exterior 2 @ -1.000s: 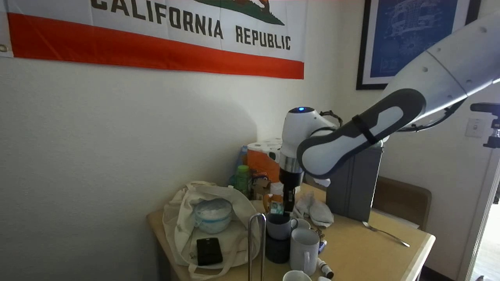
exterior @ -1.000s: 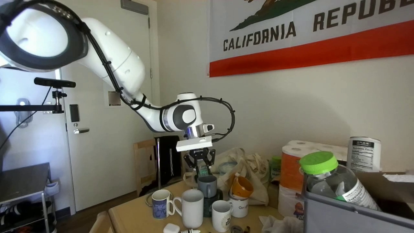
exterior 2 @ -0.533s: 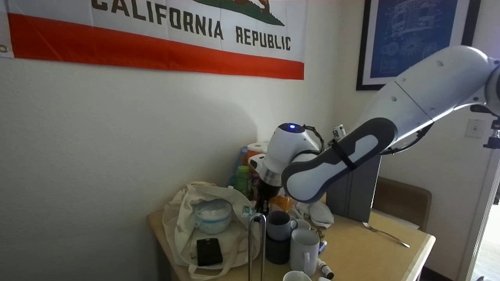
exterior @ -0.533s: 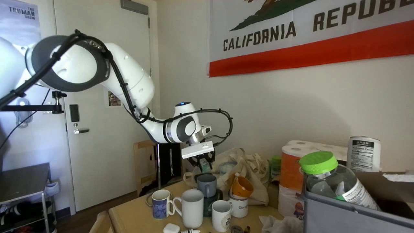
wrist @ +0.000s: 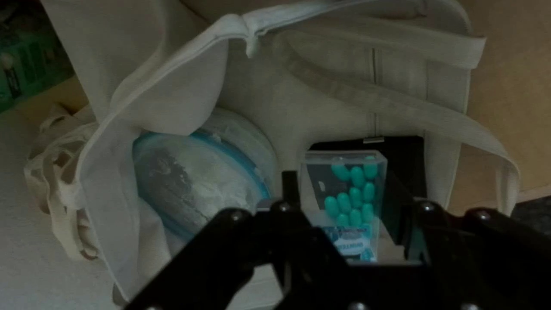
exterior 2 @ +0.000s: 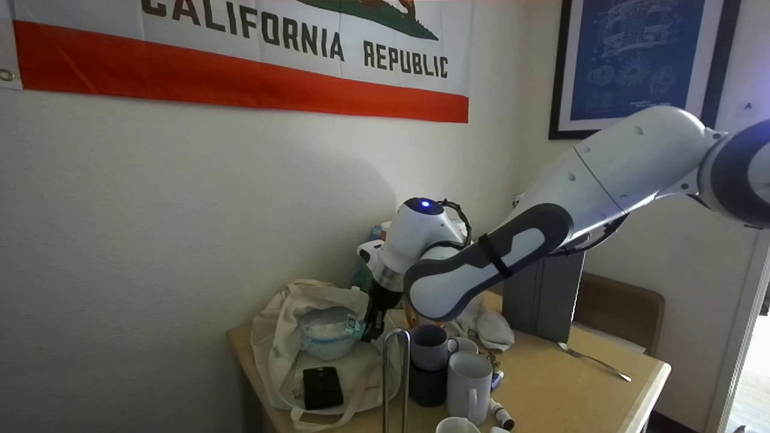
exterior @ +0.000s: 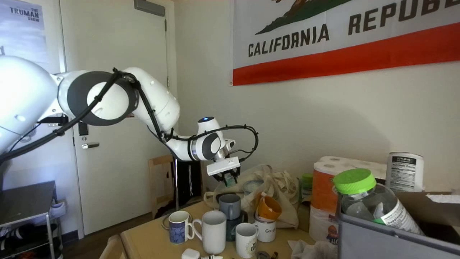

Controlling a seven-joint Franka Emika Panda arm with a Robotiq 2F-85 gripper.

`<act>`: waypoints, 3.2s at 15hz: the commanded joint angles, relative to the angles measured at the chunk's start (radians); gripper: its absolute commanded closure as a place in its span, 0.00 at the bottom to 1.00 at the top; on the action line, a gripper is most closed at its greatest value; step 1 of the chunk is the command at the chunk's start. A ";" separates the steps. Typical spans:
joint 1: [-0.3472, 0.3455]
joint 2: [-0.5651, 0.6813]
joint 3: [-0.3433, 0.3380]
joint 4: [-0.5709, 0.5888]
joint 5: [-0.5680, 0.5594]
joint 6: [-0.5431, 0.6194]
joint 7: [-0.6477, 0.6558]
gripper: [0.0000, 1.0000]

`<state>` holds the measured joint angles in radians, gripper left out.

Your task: Pick an object from the table and put it in the basket

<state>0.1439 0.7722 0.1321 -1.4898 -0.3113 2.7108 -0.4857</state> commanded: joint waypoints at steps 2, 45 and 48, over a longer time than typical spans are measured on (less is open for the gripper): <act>0.018 0.131 -0.020 0.170 -0.038 0.017 -0.021 0.77; -0.268 -0.252 -0.079 -0.062 0.199 -0.722 0.015 0.00; -0.326 -0.309 -0.101 -0.215 0.226 -0.691 -0.026 0.00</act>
<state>-0.1429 0.5679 0.0464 -1.5098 -0.1197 1.9867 -0.4865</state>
